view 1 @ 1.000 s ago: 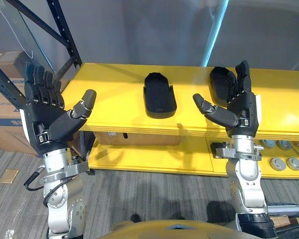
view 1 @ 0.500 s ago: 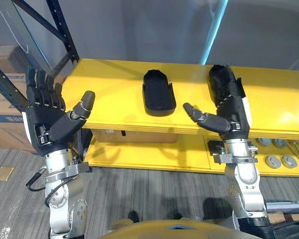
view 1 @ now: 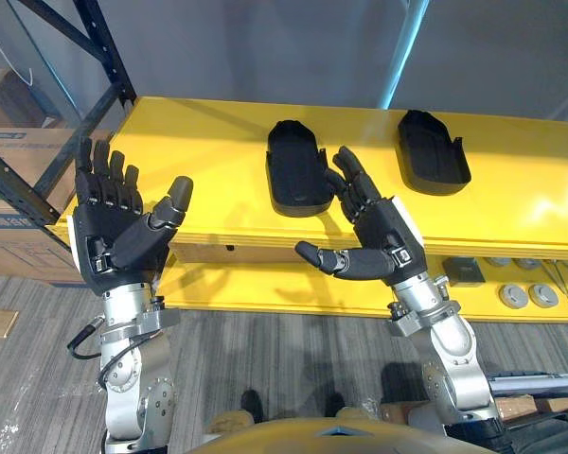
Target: Walk over and take three plastic housings, then place them on the shelf
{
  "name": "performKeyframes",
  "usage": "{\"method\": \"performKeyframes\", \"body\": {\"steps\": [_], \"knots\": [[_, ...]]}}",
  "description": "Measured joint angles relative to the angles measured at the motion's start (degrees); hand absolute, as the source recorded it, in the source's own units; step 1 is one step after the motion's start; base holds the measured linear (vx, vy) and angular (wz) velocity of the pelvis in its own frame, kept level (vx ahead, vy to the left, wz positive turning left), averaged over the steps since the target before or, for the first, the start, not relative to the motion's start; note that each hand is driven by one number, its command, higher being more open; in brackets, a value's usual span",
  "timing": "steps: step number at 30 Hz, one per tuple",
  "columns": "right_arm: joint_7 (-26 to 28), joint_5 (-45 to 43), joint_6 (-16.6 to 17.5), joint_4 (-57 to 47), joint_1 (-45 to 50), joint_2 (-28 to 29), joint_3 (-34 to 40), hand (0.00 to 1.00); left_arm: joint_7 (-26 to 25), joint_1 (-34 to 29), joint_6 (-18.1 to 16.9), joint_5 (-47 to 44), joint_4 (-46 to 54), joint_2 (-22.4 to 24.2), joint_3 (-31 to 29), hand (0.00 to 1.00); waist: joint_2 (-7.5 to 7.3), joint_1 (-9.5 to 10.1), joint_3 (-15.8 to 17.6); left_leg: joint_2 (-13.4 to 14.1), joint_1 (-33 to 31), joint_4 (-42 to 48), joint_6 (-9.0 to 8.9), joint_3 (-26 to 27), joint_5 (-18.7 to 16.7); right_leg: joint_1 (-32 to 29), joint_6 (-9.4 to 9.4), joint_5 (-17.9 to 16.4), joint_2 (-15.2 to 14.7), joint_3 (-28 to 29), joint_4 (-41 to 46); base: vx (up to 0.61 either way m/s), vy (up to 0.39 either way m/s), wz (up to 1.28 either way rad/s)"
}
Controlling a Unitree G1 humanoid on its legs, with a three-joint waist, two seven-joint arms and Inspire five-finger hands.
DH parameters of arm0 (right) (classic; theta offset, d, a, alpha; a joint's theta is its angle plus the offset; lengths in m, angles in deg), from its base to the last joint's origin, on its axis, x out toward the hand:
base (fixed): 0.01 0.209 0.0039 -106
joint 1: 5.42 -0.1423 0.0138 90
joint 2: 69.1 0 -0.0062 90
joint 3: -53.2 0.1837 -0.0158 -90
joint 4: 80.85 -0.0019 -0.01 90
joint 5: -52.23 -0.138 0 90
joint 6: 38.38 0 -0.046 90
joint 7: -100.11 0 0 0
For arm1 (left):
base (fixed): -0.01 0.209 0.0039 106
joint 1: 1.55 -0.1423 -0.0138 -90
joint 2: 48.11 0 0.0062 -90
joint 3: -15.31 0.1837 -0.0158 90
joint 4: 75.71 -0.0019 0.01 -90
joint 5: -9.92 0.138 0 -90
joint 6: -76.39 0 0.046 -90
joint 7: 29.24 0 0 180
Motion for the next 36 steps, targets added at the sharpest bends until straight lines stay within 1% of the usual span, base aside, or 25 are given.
{"method": "performKeyframes", "body": {"steps": [1, 2, 4, 6, 10, 15, 19, 23, 24, 28, 31, 33, 36], "knots": [[1.01, -1.13, -0.93, -0.77, 0.83, -0.10, -1.15, 1.00, -0.09, 0.00, 0.05, 0.00, 0.00, -0.06, 0.78, 1.00, 0.20, -0.03, 0.25, 0.00, -0.06, -0.01, 0.01, 0.15, -0.05, -0.13, 0.01, 0.01, 0.00, 0.21, 0.02, 0.01, 0.012, -0.07], [1.54, -1.22, -1.12, -1.09, 1.37, -0.10, -1.71, 1.00, -0.10, -0.02, 0.15, 0.03, 0.00, -0.06, 1.24, 1.00, 0.28, -0.02, 0.37, -0.01, -0.10, -0.01, 0.01, 0.16, -0.07, -0.16, 0.01, 0.01, -0.01, 0.22, 0.02, 0.01, 0.011, -0.04], [2.97, -1.23, -2.42, -1.19, 1.84, -0.44, -3.81, 1.00, -0.10, -0.06, 1.09, 0.13, 0.00, -0.06, 2.38, 1.00, 0.33, -0.14, 0.49, 0.01, -0.29, -0.02, 0.00, 0.16, -0.08, -0.36, 0.01, 0.00, 0.02, 0.23, 0.02, 0.00, 0.000, 0.00], [4.69, -1.28, -3.56, -1.19, 2.06, -1.63, -5.49, 1.00, -0.06, -0.08, 1.36, 0.19, -0.53, -0.06, 3.71, 1.00, 0.37, -0.10, 0.71, 0.01, -0.59, -0.01, 0.00, 0.22, -0.08, -0.76, 0.01, 0.00, 0.02, 0.29, 0.07, 0.00, 0.000, 0.00], [6.34, -1.44, -4.47, -1.17, 3.68, -2.06, -5.96, 1.00, -1.27, -0.61, 1.37, 0.17, -1.38, -0.07, 3.63, 1.00, 0.22, -0.07, 1.04, 0.00, -0.60, 0.01, 0.14, 0.28, 0.01, -0.83, 0.02, 0.00, 0.02, 0.44, 0.07, 0.00, 0.000, 0.00], [6.14, -1.43, -4.49, -0.80, 3.72, -2.09, -7.72, 1.00, -2.20, -0.61, 1.37, 0.18, -1.38, -0.10, 4.12, 1.00, 0.36, -0.09, 1.17, -0.04, -0.66, -0.03, -0.01, 0.24, -0.09, -0.91, 0.02, -0.05, -0.01, 0.44, 0.11, 0.00, 0.000, 0.00], [3.66, -0.87, -3.95, 2.07, 3.25, -2.01, -10.08, 1.00, -2.78, -0.62, 1.37, 0.20, -1.38, -0.12, 6.05, 1.00, 0.79, -0.01, 1.52, -0.08, -0.84, -0.19, -0.01, -0.37, -0.12, -1.06, 0.08, -0.46, -0.09, -0.10, 0.68, -0.01, 0.003, 0.05], [0.97, -0.85, -3.86, 4.22, 2.80, -1.98, -10.87, 1.00, -3.75, -0.62, 1.36, 0.21, -1.39, -0.12, 6.07, 1.00, 0.94, -0.06, 1.59, -0.11, -1.71, -0.14, 0.23, -1.23, 0.31, -1.63, 0.02, -0.56, -0.12, -0.90, 0.93, 0.00, 0.000, 0.12], [0.04, -0.85, -3.71, 4.76, 2.11, -1.97, -10.96, 1.00, -3.99, -0.72, 1.36, 0.20, -1.42, -0.12, 6.00, 1.00, 0.96, 0.00, 1.60, -0.11, -2.18, 0.00, 0.57, -1.40, 0.70, -2.05, 0.01, -0.55, -0.12, -1.07, 1.01, 0.01, -0.004, 0.12], [-3.02, -0.78, -2.00, 8.18, -1.63, -1.79, -10.95, 1.00, -4.54, -0.76, 1.36, 0.20, -2.80, -0.11, 5.96, 1.00, 1.12, 0.13, 1.68, -0.18, -2.48, 0.03, 0.66, -2.03, 1.22, -2.08, 0.02, -0.52, -0.17, -1.66, 1.05, 0.00, -0.001, 0.08], [-6.21, -0.54, 0.08, 10.68, -4.85, -1.43, -10.85, 1.00, -5.27, -0.79, 1.35, 0.19, -4.32, -0.02, 5.99, 1.00, 1.68, 0.51, 2.02, -0.24, -2.57, 0.02, 0.67, -2.61, 1.41, -1.92, 0.02, -0.53, -0.23, -2.17, 1.12, -0.01, 0.005, 0.08], [-7.65, 1.50, 0.60, 11.21, -6.14, -1.28, -10.56, 1.00, -5.57, -0.78, 1.35, 0.19, -4.31, -0.02, 5.98, 1.00, 2.12, 0.61, 2.31, -0.29, -2.58, 0.01, 0.71, -3.00, 1.55, -1.71, -0.02, -0.56, -0.27, -2.56, 1.14, -0.02, 0.007, 0.11], [-9.14, 1.50, 1.44, 13.02, -8.16, -0.97, -10.36, 1.00, -5.62, -0.78, 1.35, 0.20, -4.31, 0.02, 5.99, 1.00, 2.73, 1.26, 2.67, -0.29, -2.58, 0.01, 0.64, -3.30, 1.73, -1.61, -0.03, -0.57, -0.28, -2.82, 1.22, -0.02, 0.011, 0.06]]}}
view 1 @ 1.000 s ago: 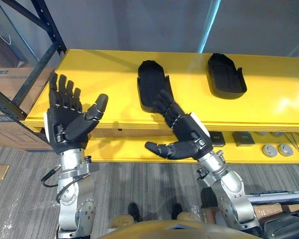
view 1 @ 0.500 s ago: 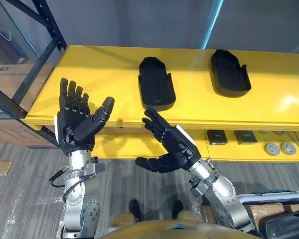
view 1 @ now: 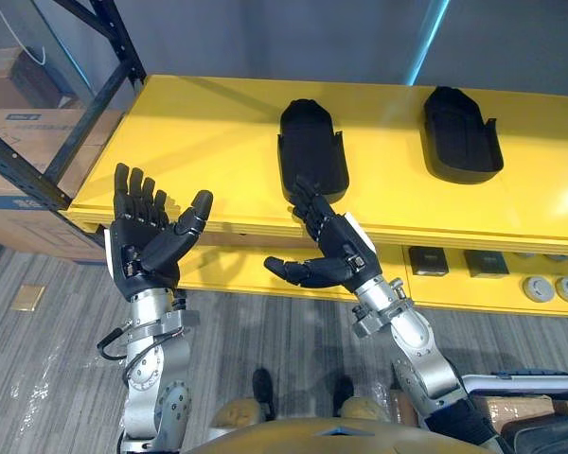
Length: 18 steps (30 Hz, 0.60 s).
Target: Walk over and take three plastic housings, then place them on the shelf
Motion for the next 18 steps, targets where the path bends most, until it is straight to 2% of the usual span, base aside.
{"method": "performKeyframes", "body": {"steps": [6, 14, 18], "knots": [[-1.93, 2.21, 0.00, 0.89, -1.11, 1.68, 1.16, 1.00, -0.04, -0.11, 0.00, 0.00, 0.00, 0.00, -0.11, 1.00, 0.06, 0.12, 0.04, -0.01, 0.02, 0.00, 0.04, -0.96, 0.34, 0.63, -0.13, -0.09, -0.03, -1.26, -0.01, -0.01, 0.002, 0.09], [-3.44, 4.53, -0.09, 8.50, -4.60, 1.98, 1.11, 1.00, 0.12, -1.94, 0.01, 0.00, -0.01, 0.18, -0.06, 1.00, 0.17, 0.24, 0.10, -0.02, 0.14, 0.01, 0.07, -1.36, 0.63, 0.98, -0.13, -0.08, -0.04, -1.72, 0.03, 0.00, 0.004, 0.02], [-6.03, 5.67, 0.18, 12.35, -7.53, 2.33, 1.60, 1.00, 0.16, -1.93, 0.01, 0.00, -0.03, 0.68, -0.10, 1.00, 0.85, 0.67, 0.51, 0.00, 0.36, 0.01, -0.05, -1.84, 0.82, 1.57, -0.14, -0.09, -0.05, -2.35, 0.07, 0.00, 0.005, 0.07]]}}
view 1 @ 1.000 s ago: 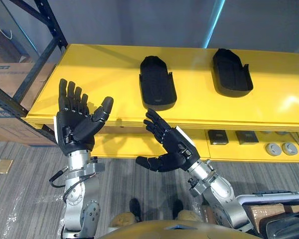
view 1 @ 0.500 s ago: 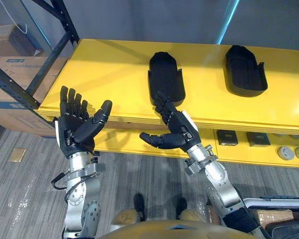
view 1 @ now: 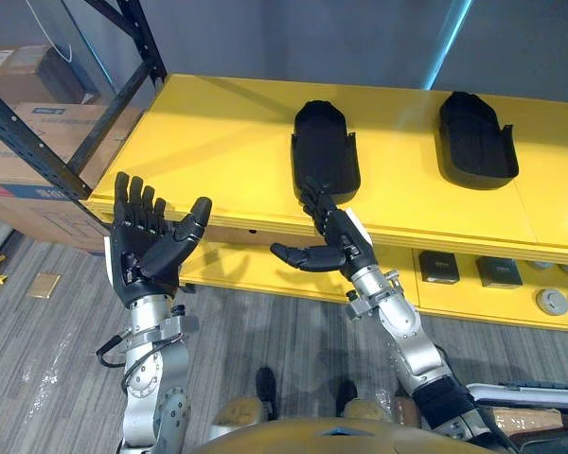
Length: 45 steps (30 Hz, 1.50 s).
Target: Walk over and take three plastic housings, then place them on the shelf
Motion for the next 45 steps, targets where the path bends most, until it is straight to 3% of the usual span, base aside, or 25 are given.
{"method": "performKeyframes", "body": {"steps": [19, 27, 40, 45], "knots": [[-11.91, 5.60, -0.23, 7.04, -7.56, 2.54, 0.56, 1.00, 1.10, -0.09, 0.14, -0.01, -1.85, 0.86, 1.18, 1.00, 1.18, 1.25, 1.18, 0.11, 0.67, -0.05, -0.38, -0.86, 0.21, 0.67, -0.37, -0.27, -0.06, -0.74, 0.89, 0.00, 0.005, 0.01], [-18.24, 7.81, -3.21, 9.72, -10.65, 3.91, 3.19, 1.00, 1.08, -0.02, 0.27, -0.01, -1.84, 0.87, 2.39, 1.00, 1.20, 1.30, 1.19, 0.11, 0.74, 0.01, -0.35, -0.88, 0.25, 0.78, -0.29, -0.20, -0.05, -0.73, 0.88, 0.00, 0.000, 0.00], [-18.36, 7.62, -3.74, 15.18, -15.67, 2.64, 6.60, 1.00, 1.27, 0.18, 0.92, -0.06, -1.80, 0.87, 2.72, 1.00, 2.50, 2.31, 1.95, 0.15, 1.63, -0.01, -0.45, -1.52, 0.35, 1.98, -0.40, -0.30, -0.01, -1.38, 0.92, 0.00, 0.001, 0.01], [-15.42, 7.66, -3.77, 16.01, -17.23, 1.98, 6.57, 1.00, 1.73, 0.21, 0.94, -0.09, -1.80, 0.85, 2.80, 1.00, 2.46, 2.55, 2.00, 0.15, 1.59, -0.01, -0.47, -1.58, 0.36, 2.00, -0.40, -0.29, 0.00, -1.46, 0.87, 0.00, 0.000, 0.00]]}}
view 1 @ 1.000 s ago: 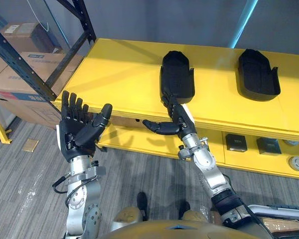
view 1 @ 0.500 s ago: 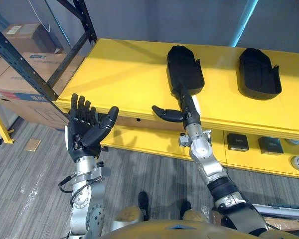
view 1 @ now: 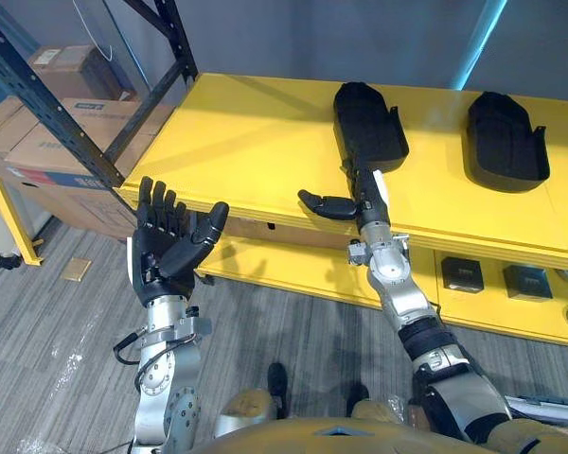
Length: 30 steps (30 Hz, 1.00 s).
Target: Walk over and take three plastic housings, then place them on the shelf
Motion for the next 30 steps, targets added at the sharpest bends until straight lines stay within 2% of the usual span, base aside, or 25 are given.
{"method": "performKeyframes", "body": {"steps": [2, 5, 7, 10, 11, 16, 21, 25, 30], "knots": [[1.59, 0.49, -0.01, -4.65, 1.76, -0.71, -0.82, 1.00, 0.17, 0.00, 0.00, 0.00, 0.00, -0.01, 0.01, 1.00, -0.09, -0.01, 0.06, 0.01, -0.03, 0.02, -0.01, 0.02, -0.01, 0.02, 0.03, 0.02, 0.03, 0.00, -0.11, 0.02, 0.004, 0.00], [3.12, 8.13, 0.07, -19.93, 6.52, -2.65, -1.77, 1.00, 0.21, 0.00, -0.03, 0.00, -0.01, -0.20, -0.17, 1.00, -0.63, -0.16, 0.38, 0.09, 0.00, 0.03, -0.07, 0.28, -0.08, 0.10, 0.05, 0.06, 0.15, 0.21, -0.45, 0.04, 0.006, -0.03], [3.52, 15.21, 0.11, -29.41, 7.26, -6.15, -1.76, 1.00, 0.24, 0.00, -0.03, 0.01, -0.02, -0.62, -0.15, 1.00, -1.44, -0.47, 0.44, 0.17, 0.12, 0.03, -0.03, 0.86, -0.09, 0.10, 0.17, 0.18, 0.22, 0.89, -0.71, 0.03, 0.008, -0.11], [5.21, 20.62, -0.11, -36.51, 7.25, -11.78, -0.12, 1.00, 0.09, -0.01, -0.02, 0.01, -0.04, -1.30, -0.20, 1.00, -2.66, -1.18, 0.05, 0.18, 0.35, 0.02, 0.15, 1.73, -0.18, 0.14, 0.31, 0.28, 0.23, 1.27, -0.86, 0.02, 0.015, -0.09], [5.55, 20.82, -0.14, -36.86, 7.25, -12.40, 0.06, 1.00, 0.07, -0.01, -0.02, 0.01, -0.06, -1.56, -0.19, 1.00, -2.82, -1.30, -0.04, 0.19, 0.37, 0.02, 0.15, 1.78, -0.18, 0.15, 0.32, 0.29, 0.24, 1.31, -0.88, 0.02, 0.017, -0.10], [11.27, 23.24, -4.08, -38.06, 7.26, -25.68, 1.62, 1.00, -0.08, 0.10, -0.02, 0.03, -0.43, -4.50, -0.32, 1.00, -4.78, -1.76, -0.49, 0.38, 1.45, -0.19, -0.20, 3.49, -1.15, 0.36, 0.46, 0.35, 0.35, 2.88, -0.91, 0.00, 0.021, -0.17], [17.45, 24.42, -6.06, -35.81, 7.02, -33.21, 2.48, 1.00, -0.39, 0.10, -0.02, -0.11, -0.48, -4.55, -1.35, 1.00, -5.50, -1.67, -0.85, 0.51, 1.90, -0.21, -0.25, 4.00, -1.26, 0.57, 0.49, 0.36, 0.49, 3.32, -1.02, 0.00, 0.013, -0.05], [21.77, 24.92, -8.71, -29.23, 5.27, -34.75, 1.80, 1.00, -0.44, 0.11, 0.00, -0.14, -0.49, -4.71, -1.39, 1.00, -6.63, -1.39, -1.57, 0.64, 1.96, -0.20, -0.15, 3.90, -1.17, 0.84, 0.48, 0.37, 0.67, 3.12, -1.25, 0.00, 0.000, 0.00], [22.19, 24.95, -12.29, -23.52, 2.14, -34.80, 0.14, 1.00, -0.42, 0.25, 0.38, -0.13, -0.49, -4.95, -1.25, 1.00, -6.84, -1.07, -1.88, 0.63, 1.96, -0.17, 0.11, 3.78, -0.97, 0.92, 0.50, 0.40, 0.67, 3.04, -1.30, 0.00, 0.000, 0.00]]}}
